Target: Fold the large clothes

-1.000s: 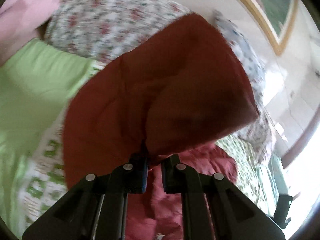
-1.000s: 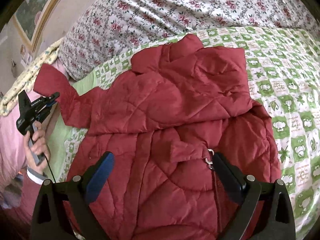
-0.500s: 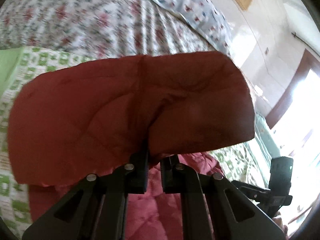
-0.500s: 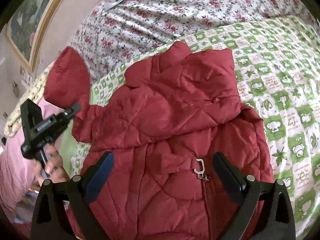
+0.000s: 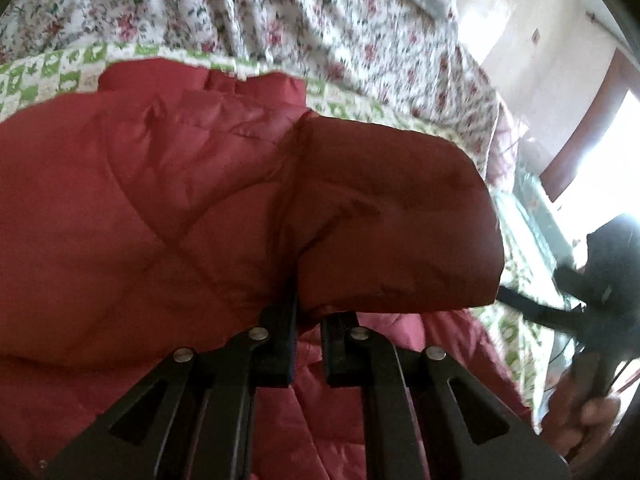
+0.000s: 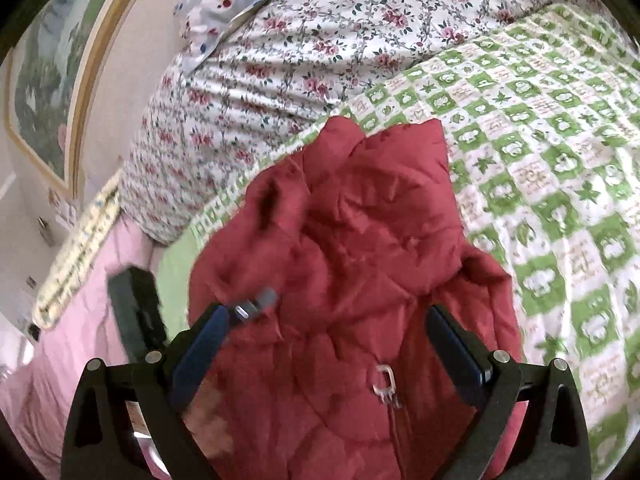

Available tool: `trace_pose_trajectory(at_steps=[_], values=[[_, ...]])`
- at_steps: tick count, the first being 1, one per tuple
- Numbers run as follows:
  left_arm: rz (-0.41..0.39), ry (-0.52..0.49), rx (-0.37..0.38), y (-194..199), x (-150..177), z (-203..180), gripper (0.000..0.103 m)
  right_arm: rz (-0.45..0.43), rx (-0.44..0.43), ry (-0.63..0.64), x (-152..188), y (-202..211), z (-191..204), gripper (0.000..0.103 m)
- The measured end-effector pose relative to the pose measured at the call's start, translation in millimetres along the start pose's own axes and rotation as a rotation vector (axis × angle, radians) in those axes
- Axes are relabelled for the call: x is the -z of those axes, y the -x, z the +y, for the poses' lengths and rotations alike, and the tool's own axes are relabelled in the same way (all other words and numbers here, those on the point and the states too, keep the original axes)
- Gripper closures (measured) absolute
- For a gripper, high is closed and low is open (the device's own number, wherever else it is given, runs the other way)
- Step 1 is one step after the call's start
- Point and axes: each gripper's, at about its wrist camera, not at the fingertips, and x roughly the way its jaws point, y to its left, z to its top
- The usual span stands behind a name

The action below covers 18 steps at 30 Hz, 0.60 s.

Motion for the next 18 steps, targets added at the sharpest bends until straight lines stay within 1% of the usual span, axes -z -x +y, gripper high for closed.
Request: trace_pose_trajectory(at_steps=[7,8,9,10,11,12,14,15,16,18], values=[[0.033,-0.011,-0.038,-6,2,-1,0.096,0.071,-0.04,-0.031,-22,-55,-3,0.003],[0.035,-0.015,-0.045,-5,3,-2,0.096,0.084,-0.034,-0.032,-24,-66,-4,0.004],[0.038,-0.016,-0.049,-6,2,-1,0.096,0.095,-0.029,-0.029,-24,-73,-4,0.008],[0.045,-0.016,-0.055,-8,0,-2,0.096,0.104,-0.017,-0.021,-25,-81,-4,0.031],[0.057,-0.012,-0.06,-7,1,-2,0.09,0.115,-0.005,-0.015,-25,-87,-4,0.054],[0.067,-0.008,-0.053,-9,2,-1,0.086,0.134,0.007,-0.022,-25,-93,-5,0.091],[0.084,0.016,-0.021,-1,6,3,0.076,0.129,0.014,-0.033,-27,-95,-7,0.091],[0.089,0.034,0.006,5,9,6,0.074,0.12,0.019,-0.021,-28,-92,-7,0.092],[0.09,0.043,0.018,9,11,8,0.072,0.111,0.024,-0.01,-28,-89,-6,0.092],[0.077,0.058,0.021,26,16,13,0.072,0.1,0.02,0.008,-29,-82,-4,0.093]])
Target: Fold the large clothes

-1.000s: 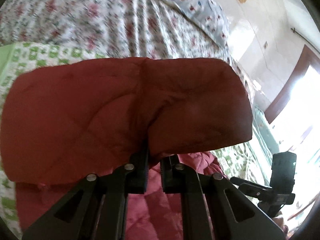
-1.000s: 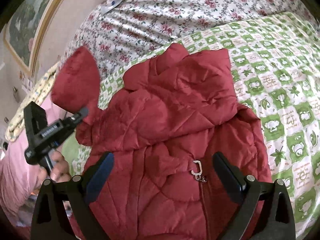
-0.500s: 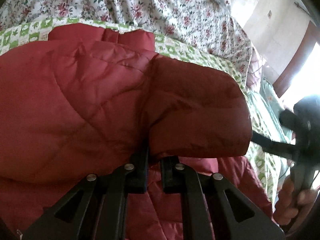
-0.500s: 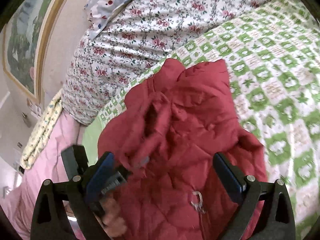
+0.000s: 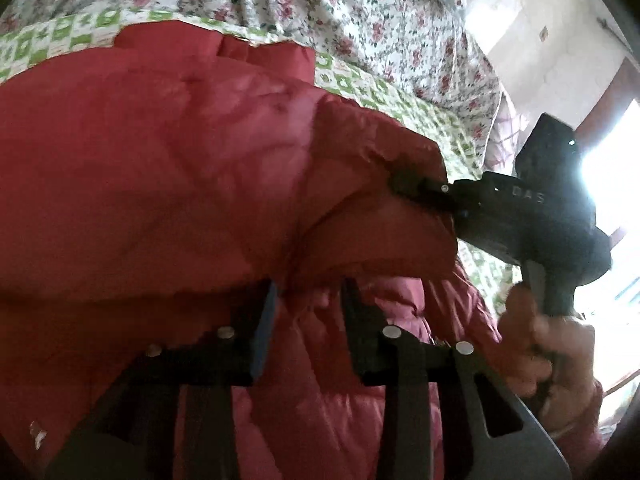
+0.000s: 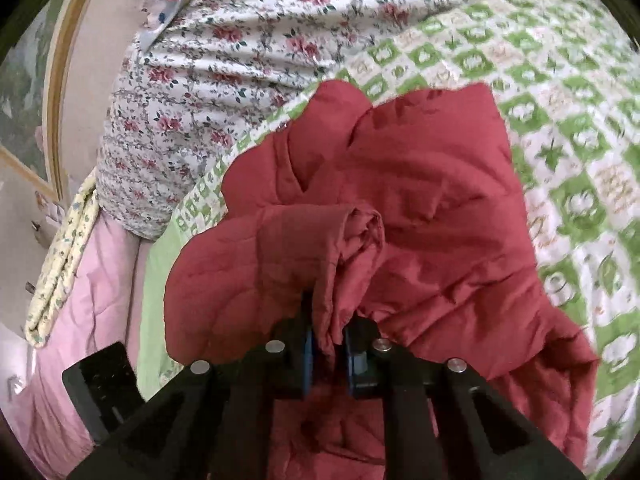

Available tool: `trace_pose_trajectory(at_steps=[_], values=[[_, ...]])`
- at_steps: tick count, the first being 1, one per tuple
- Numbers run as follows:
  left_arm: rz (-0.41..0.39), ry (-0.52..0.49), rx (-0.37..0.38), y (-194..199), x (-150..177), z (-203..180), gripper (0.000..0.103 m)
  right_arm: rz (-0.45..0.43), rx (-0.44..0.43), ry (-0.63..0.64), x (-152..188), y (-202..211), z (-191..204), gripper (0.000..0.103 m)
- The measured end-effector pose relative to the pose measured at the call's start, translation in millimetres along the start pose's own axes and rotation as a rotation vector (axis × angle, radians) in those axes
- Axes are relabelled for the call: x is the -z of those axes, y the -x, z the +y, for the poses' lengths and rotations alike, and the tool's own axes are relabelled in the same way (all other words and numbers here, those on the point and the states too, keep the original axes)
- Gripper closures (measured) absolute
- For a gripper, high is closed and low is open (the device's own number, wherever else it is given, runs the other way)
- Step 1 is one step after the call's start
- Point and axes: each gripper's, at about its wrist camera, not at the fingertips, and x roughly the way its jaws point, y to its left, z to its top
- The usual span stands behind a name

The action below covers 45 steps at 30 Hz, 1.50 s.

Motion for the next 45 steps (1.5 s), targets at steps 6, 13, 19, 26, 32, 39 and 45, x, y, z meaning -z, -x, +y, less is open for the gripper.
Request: trace_pose_trajectory(at_steps=[6,13,19,26,32,39,45], values=[[-0.118,0.035,-0.124,52,-15,29,0.072,-0.035,0.087,0.038,-7,13,-7,0.093],[-0.112,0.15,-0.215,46,-46,102,0.072,-0.028,0.176,0.045,-6,-5,-23,0.066],[-0.09,0.138,-0.228,18,-40,114,0.072,-0.206,0.332,0.161,4,40,11,0.063],[-0.091,0.106,-0.285,14,-36,108,0.072,-0.115,0.328,0.387,20,1,55,0.059],[-0.125,0.127,-0.274,39,-33,108,0.072,-0.003,0.38,0.344,22,-41,17,0.06],[-0.084,0.159,-0.358,27,-27,125,0.072,-0.036,0.321,0.327,28,-36,6,0.059],[-0.085,0.142,-0.395,21,-23,123,0.072,-0.059,0.324,0.345,29,-37,9,0.059]])
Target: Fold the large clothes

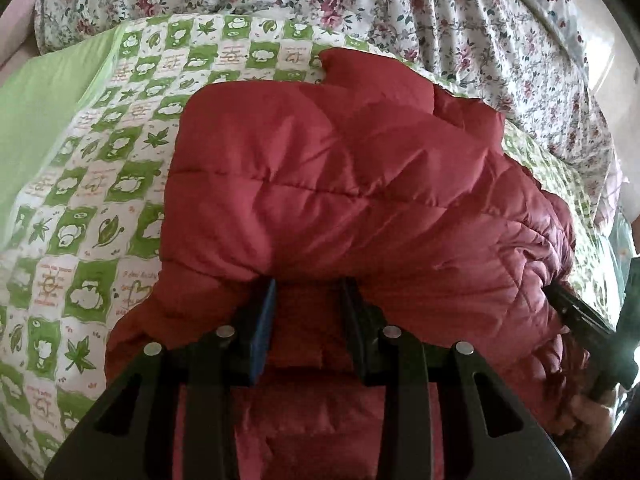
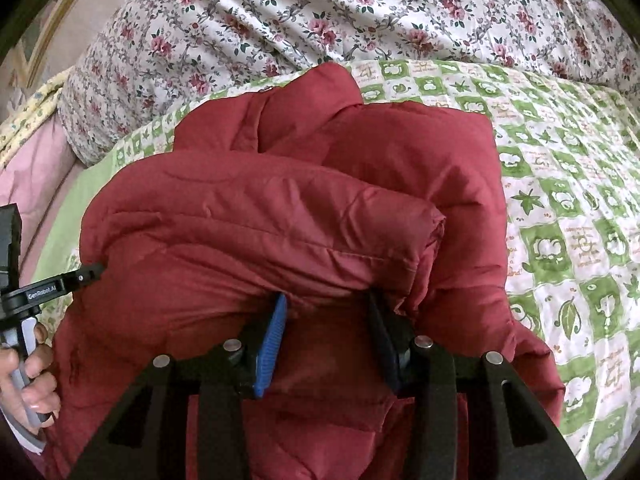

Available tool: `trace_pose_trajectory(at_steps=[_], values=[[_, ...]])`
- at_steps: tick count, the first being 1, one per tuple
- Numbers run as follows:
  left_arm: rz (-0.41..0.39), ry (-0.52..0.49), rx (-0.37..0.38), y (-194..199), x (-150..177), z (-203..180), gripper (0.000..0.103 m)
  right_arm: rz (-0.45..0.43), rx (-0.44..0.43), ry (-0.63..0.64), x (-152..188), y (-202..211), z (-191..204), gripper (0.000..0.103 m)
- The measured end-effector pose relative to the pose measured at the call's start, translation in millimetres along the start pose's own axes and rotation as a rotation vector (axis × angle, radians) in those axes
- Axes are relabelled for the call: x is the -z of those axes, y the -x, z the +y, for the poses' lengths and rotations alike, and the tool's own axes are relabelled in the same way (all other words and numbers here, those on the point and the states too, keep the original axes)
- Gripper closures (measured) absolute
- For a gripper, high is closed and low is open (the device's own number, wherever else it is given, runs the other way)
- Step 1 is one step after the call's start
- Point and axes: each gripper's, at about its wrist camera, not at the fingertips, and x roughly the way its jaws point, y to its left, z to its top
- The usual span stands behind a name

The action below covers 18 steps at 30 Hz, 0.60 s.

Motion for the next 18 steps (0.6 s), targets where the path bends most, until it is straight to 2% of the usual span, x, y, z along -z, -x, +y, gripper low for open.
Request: trace_pose_trajectory(at_steps=[6,10,13,18], values=[[0.009,-0.012,-0.044,0,-1,-7,0.071,-0.01,0.009,0.015,1,-1,2,0.059],[-0.008,0.023,-0.067,20,4,-10,0.071,-0.015,-0.011,0.005,2,0,-2,0.059],[-0.03,0.053,-0.053,44,20,-13,0.07,-0.018,-0.021,-0.002,3,0,-4,0.059],[-0.027,0.083,0.016,80,57,-10,0.07,-0.026,-0.019,-0.001,5,1,-4,0.059]])
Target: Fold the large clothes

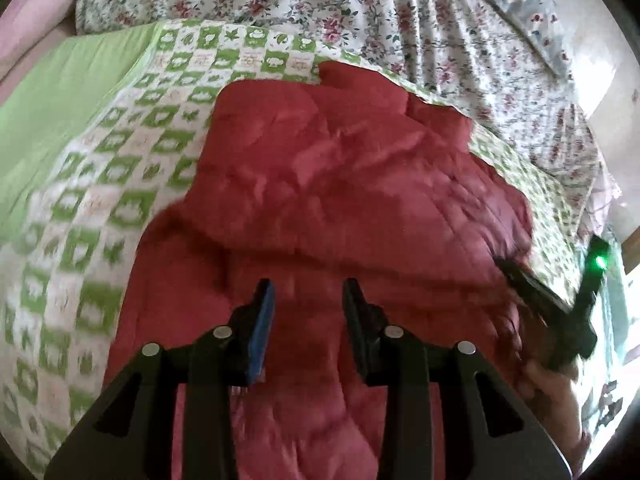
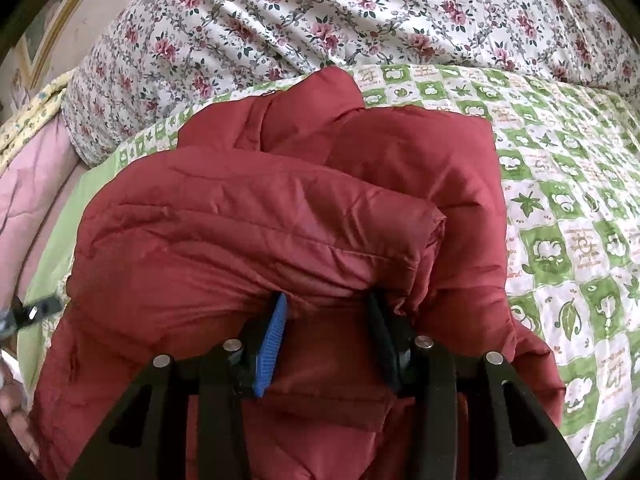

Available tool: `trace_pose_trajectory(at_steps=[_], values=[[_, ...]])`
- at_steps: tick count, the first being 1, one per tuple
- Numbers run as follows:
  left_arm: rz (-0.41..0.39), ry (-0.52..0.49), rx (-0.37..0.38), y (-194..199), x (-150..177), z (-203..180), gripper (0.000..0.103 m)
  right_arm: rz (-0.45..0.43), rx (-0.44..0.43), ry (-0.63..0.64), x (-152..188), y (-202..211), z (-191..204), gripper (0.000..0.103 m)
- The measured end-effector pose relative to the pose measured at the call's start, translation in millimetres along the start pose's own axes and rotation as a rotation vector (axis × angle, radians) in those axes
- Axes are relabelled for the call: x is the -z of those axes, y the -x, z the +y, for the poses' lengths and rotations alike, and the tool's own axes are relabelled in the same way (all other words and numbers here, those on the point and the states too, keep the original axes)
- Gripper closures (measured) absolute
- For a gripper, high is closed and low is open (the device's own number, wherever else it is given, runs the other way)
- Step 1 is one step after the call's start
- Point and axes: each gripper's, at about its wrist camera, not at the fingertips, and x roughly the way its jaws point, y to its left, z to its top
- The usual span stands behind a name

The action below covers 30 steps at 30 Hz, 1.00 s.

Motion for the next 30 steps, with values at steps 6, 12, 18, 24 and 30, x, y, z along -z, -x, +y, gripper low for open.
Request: trace_pose_trajectory(at_steps=[6,12,18,24,30], values=[[0.005,0.002,0.017,34,24,12,0.07,-0.028,-0.014,-0.014,3,18,1,0.059],[0.007,0.002,0.019,55,37,31,0.07,0.028,-0.051,-0.037,16,61,9,0.026],[0.021,0.025,0.025,71,48,48,0.07,0.099,-0.027,0.041,49,114,17,0.023],[0.019,0.037,0.031,86,62,64,0.07,0.088,0.048,-0.021,76,163,-8,0.02],[0.041,0.048,0.037,90,78,78,0.07,0.13,0.114,-0.063,107,181,-26,0.02]])
